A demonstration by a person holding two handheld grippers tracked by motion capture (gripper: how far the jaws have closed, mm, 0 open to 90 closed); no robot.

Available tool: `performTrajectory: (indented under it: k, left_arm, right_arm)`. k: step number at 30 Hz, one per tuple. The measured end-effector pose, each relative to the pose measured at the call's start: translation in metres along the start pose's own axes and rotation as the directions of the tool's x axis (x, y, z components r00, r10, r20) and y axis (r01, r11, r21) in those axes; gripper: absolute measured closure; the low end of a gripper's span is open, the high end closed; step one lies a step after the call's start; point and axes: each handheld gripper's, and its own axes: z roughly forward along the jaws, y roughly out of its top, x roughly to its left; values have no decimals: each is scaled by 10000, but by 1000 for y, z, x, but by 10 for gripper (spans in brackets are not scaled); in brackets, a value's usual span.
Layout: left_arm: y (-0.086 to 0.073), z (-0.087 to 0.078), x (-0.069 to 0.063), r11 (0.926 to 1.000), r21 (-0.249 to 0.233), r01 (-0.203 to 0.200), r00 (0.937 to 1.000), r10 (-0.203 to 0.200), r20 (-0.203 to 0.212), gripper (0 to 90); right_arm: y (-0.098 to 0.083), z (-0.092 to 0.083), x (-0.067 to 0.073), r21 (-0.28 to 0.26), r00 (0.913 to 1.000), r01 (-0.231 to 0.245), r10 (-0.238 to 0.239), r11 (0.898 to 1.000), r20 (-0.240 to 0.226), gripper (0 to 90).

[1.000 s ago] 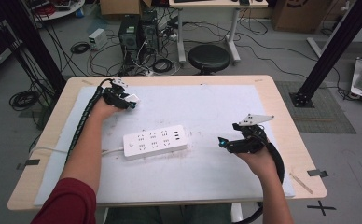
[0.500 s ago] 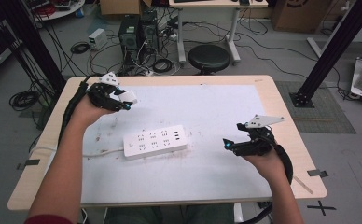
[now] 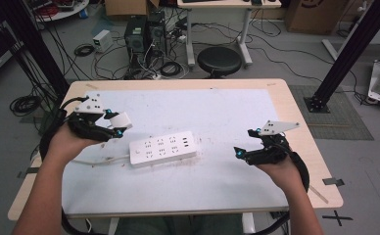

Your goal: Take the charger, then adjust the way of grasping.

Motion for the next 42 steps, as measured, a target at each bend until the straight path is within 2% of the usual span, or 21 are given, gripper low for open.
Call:
performTrajectory:
  k: [2, 5, 13, 18, 22, 24, 27, 30, 33, 36, 38, 39, 40, 41, 42]
  left_arm:
    - [-3, 6, -2, 10000, 60, -51, 9996, 49, 276, 425]
    - [-3, 9, -3, 9998, 156, -104, 9997, 101, 220, 425]
    - [-3, 10, -11, 9994, -191, -304, 9980, 314, 550, 425]
    - [-7, 15, -27, 9978, -444, -495, 9951, 530, 832, 425]
    - [-5, 22, -39, 9963, -522, -682, 9925, 730, 980, 425]
    - [-1, 30, -52, 9927, -679, -998, 9871, 1073, 1188, 425]
    - [2, 38, -66, 9877, -789, -1349, 9816, 1441, 1255, 425]
    - [3, 47, -81, 9801, -1024, -1699, 9731, 1833, 1399, 425]
    - [1, 55, -96, 9677, -1465, -2053, 9640, 2258, 1404, 425]
    - [0, 63, -112, 9558, -1895, -2246, 9570, 2530, 1418, 425]
    - [1, 70, -123, 9461, -2022, -2531, 9494, 2831, 1361, 425]
    - [1, 73, -128, 9429, -2078, -2603, 9473, 2910, 1337, 425]
    - [1, 73, -128, 9429, -2078, -2603, 9473, 2910, 1337, 425]
    - [1, 78, -136, 9360, -2124, -2808, 9422, 3110, 1248, 425]
    - [1, 78, -136, 9360, -2124, -2808, 9422, 3110, 1248, 425]
  right_arm:
    - [-1, 0, 2, 55, 10000, 49, -49, 10000, -32, 181]
    - [0, 1, 4, 154, 9999, 126, -124, 9998, -83, 182]
    - [10, 3, 9, 260, 9996, 247, -244, 9994, -114, 182]
    - [19, 4, 22, 186, 9976, 521, -512, 9985, -474, 182]
    - [22, 6, 31, 204, 9968, 467, -452, 9987, -663, 182]
    - [23, 8, 35, 163, 9956, 400, -385, 9991, -860, 182]
    - [22, 14, 42, 79, 9927, 252, -241, 9997, -1182, 181]
    - [20, 22, 51, 160, 9861, 48, -21, 9999, -1659, 181]
    - [19, 30, 58, 118, 9805, -323, 340, 9994, -1934, 182]
    - [17, 38, 66, 31, 9682, -767, 753, 9970, -2384, 181]
    - [16, 43, 70, 41, 9577, -926, 902, 9957, -2732, 182]
    - [15, 46, 72, 33, 9530, -1002, 970, 9950, -2871, 181]
    - [15, 46, 72, 33, 9530, -1002, 970, 9950, -2871, 181]
    - [14, 51, 75, 138, 9432, -1142, 1127, 9934, -3126, 181]
    - [13, 53, 76, 126, 9401, -1175, 1152, 9930, -3210, 181]
